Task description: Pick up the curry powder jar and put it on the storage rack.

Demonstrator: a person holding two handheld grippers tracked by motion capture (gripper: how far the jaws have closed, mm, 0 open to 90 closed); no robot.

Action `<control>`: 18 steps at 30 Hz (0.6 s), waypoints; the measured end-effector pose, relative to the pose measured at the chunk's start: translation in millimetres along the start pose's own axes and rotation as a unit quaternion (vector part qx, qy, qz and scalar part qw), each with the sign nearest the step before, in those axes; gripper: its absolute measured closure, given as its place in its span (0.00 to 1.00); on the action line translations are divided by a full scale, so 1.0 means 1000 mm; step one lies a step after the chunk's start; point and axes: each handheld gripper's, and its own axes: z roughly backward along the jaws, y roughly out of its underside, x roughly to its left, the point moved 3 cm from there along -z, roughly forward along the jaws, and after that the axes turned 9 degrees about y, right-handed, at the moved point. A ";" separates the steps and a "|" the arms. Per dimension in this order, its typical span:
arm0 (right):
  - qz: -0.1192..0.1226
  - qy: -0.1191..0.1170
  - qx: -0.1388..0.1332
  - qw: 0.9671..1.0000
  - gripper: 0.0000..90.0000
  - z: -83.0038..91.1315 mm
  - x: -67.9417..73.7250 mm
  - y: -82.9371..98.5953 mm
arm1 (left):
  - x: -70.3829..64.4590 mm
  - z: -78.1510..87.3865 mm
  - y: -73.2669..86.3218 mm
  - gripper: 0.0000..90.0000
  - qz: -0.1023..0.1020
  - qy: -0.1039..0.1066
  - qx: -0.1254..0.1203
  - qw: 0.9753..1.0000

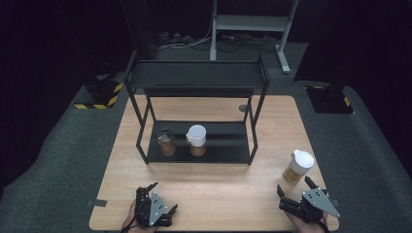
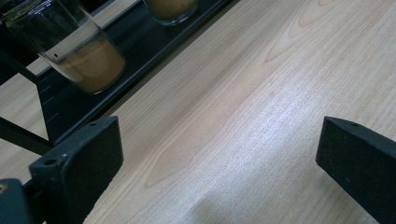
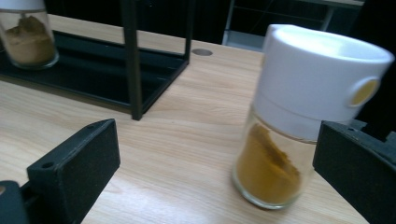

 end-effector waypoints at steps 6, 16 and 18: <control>-0.004 0.011 0.001 1.000 0.00 -0.001 -0.006 0.001 | 0.000 0.000 0.000 0.01 0.000 0.001 0.000 1.000; -0.005 0.019 -0.004 1.000 0.00 -0.006 -0.011 0.002 | 0.000 0.000 0.000 0.01 0.000 0.001 0.001 1.000; -0.006 0.020 -0.004 1.000 0.00 -0.007 -0.012 0.002 | 0.000 0.000 0.000 0.01 0.000 0.001 0.001 1.000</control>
